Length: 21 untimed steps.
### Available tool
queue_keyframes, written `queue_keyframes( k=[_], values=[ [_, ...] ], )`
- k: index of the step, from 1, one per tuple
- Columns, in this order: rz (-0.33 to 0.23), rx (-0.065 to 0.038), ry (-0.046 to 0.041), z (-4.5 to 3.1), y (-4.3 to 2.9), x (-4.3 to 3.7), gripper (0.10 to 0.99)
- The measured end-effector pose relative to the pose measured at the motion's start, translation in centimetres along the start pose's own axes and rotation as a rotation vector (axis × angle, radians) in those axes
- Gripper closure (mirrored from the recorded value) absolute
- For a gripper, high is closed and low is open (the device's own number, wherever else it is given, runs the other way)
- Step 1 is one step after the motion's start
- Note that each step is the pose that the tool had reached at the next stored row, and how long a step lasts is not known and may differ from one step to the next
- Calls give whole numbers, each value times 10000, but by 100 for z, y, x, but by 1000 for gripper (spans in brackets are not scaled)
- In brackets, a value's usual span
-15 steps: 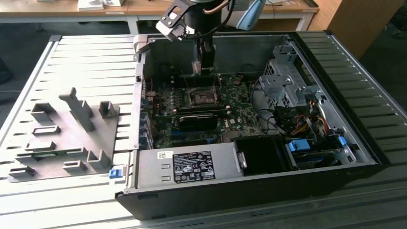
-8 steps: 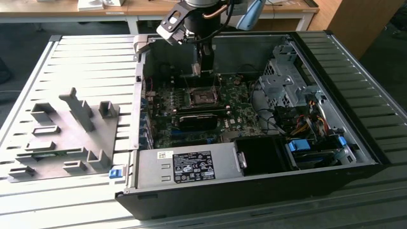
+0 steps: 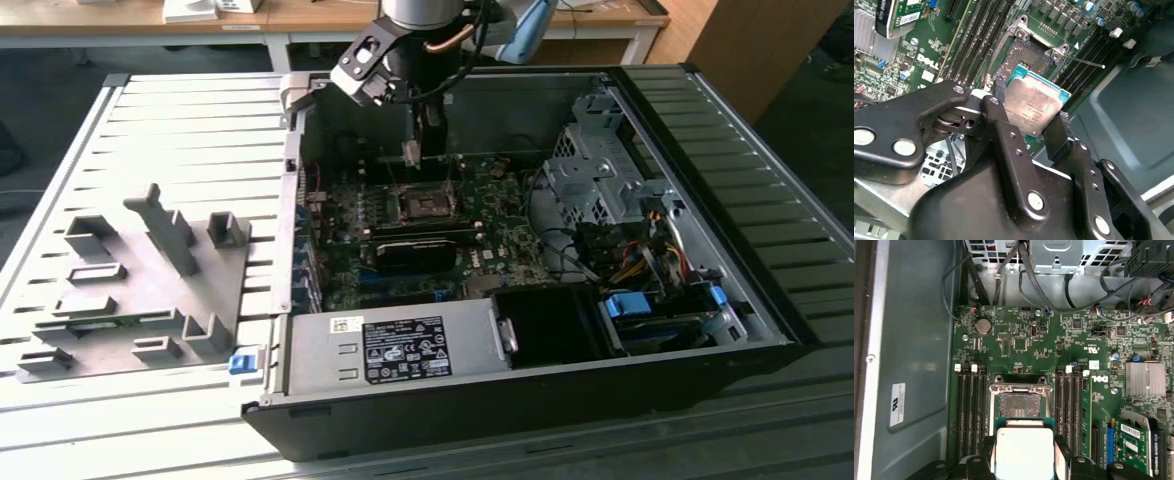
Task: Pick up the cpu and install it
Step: 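Place the cpu into insertion slot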
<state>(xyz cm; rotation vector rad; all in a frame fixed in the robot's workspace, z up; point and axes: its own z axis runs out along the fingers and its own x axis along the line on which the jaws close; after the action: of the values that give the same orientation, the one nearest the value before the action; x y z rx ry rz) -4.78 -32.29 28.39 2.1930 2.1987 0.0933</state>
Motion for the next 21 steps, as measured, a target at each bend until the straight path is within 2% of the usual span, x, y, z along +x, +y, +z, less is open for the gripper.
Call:
queue_keyframes(
  k=[4,12,21],
  values=[
    [19,-2,0,58,-3,1,541],
    [23,-1,-2,91,5,1,541],
    [23,-1,-2,245,1,4,541]
  ],
)
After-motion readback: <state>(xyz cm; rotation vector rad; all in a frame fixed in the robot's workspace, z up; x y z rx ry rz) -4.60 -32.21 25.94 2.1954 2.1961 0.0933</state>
